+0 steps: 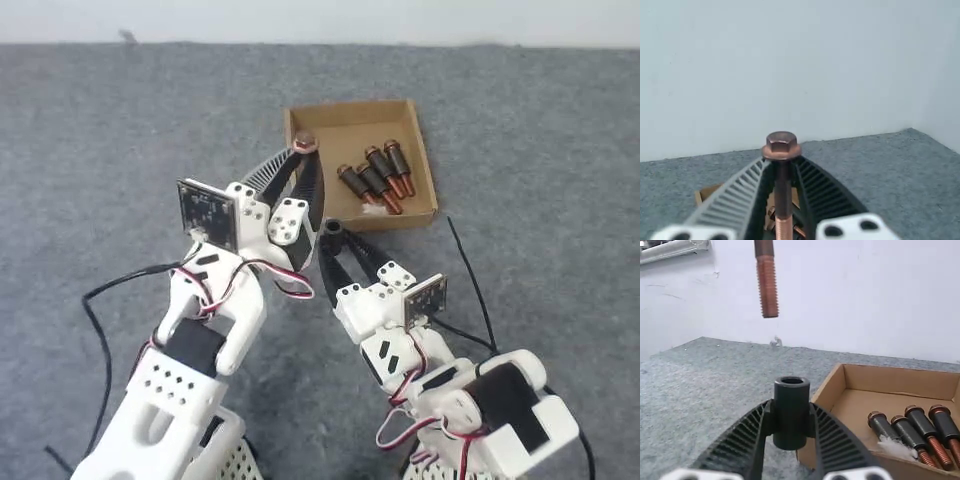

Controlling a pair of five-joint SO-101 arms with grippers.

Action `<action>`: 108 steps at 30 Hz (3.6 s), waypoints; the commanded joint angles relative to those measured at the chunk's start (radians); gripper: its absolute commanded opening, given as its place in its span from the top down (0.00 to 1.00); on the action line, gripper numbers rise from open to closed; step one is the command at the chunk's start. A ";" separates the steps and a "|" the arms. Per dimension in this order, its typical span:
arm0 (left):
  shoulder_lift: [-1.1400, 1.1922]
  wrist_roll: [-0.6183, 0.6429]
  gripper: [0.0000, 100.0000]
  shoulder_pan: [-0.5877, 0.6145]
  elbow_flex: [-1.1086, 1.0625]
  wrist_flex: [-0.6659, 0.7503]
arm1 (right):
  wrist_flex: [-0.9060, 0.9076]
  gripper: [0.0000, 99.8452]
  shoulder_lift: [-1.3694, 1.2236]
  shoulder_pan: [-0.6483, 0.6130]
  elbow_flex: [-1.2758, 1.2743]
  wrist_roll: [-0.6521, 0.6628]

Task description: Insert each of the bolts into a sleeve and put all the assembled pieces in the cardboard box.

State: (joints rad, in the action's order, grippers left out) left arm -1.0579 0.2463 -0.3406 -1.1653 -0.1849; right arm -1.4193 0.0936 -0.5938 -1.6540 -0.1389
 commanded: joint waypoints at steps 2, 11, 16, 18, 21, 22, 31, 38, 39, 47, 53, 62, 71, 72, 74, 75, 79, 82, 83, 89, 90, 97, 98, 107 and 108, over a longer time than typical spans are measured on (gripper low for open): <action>-0.044 0.012 0.99 -0.008 0.001 -0.005 | -0.019 0.99 -0.001 -0.024 -0.009 -0.011; -0.043 0.012 0.99 -0.077 -0.001 -0.075 | -0.019 0.99 -0.001 -0.028 -0.011 -0.008; -0.041 0.012 0.99 -0.084 -0.001 -0.075 | -0.021 0.99 -0.001 -0.028 -0.012 -0.008; -0.041 0.012 0.99 -0.086 -0.012 -0.075 | -0.021 0.99 -0.001 -0.028 -0.012 -0.008; -0.041 0.011 0.99 -0.087 -0.047 -0.072 | -0.024 0.99 -0.001 -0.028 -0.012 -0.006; -0.041 0.011 0.99 -0.086 -0.061 -0.071 | -0.024 0.99 -0.001 -0.028 -0.012 -0.006; -0.049 0.009 0.99 -0.087 -0.096 -0.072 | -0.024 0.99 -0.001 -0.028 -0.014 -0.005; -0.051 0.009 0.99 -0.086 -0.119 -0.061 | -0.024 0.99 0.001 -0.025 -0.014 -0.005; -0.051 0.009 0.99 -0.083 -0.122 -0.040 | -0.022 0.99 0.001 -0.025 -0.014 -0.005; -0.043 0.009 0.99 -0.083 -0.136 0.029 | -0.024 0.99 0.001 -0.025 -0.014 -0.003; -0.044 0.006 0.99 -0.080 -0.145 0.029 | -0.025 0.99 0.001 -0.024 -0.014 -0.003; -0.051 0.005 0.99 -0.080 -0.143 0.031 | -0.022 0.99 0.001 -0.024 -0.014 -0.003; -0.051 -0.037 0.99 -0.044 -0.145 0.052 | -0.021 0.99 0.001 -0.024 -0.014 -0.003; -0.051 -0.037 0.99 -0.048 -0.145 0.052 | -0.021 0.99 0.001 -0.024 -0.012 -0.003; -0.051 -0.031 0.99 -0.051 -0.145 0.052 | -0.019 0.99 0.001 -0.024 -0.012 -0.003; -0.051 -0.031 0.99 -0.054 -0.145 0.052 | -0.019 0.99 0.001 -0.024 -0.012 -0.003; -0.051 -0.031 0.99 -0.094 -0.145 0.052 | -0.019 0.99 0.001 -0.024 -0.012 -0.003; -0.044 -0.031 0.99 -0.104 -0.139 0.055 | -0.019 0.99 0.001 -0.024 -0.012 -0.003; -0.043 -0.031 0.99 -0.104 -0.139 0.057 | -0.019 0.99 0.001 -0.024 -0.012 -0.003; -0.043 -0.031 0.99 -0.103 -0.147 0.054 | -0.021 0.99 0.002 -0.024 -0.014 -0.003; -0.043 -0.031 0.99 -0.103 -0.147 0.052 | -0.022 0.99 0.002 -0.024 -0.014 -0.003; -0.041 -0.035 0.99 -0.052 -0.150 0.054 | -0.024 0.99 0.002 -0.024 -0.014 -0.003; -0.041 -0.035 0.99 -0.044 -0.150 0.054 | -0.024 0.99 0.002 -0.024 -0.014 -0.003; -0.043 -0.031 0.99 -0.109 -0.168 0.011 | -0.019 0.99 0.002 -0.022 -0.012 -0.003; -0.043 -0.031 0.99 -0.109 -0.168 0.002 | -0.019 0.99 0.002 -0.022 -0.014 -0.003</action>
State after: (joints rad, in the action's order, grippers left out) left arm -1.0932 0.2125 -0.4296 -1.3495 -0.1634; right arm -1.4177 0.0813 -0.6122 -1.6540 -0.1389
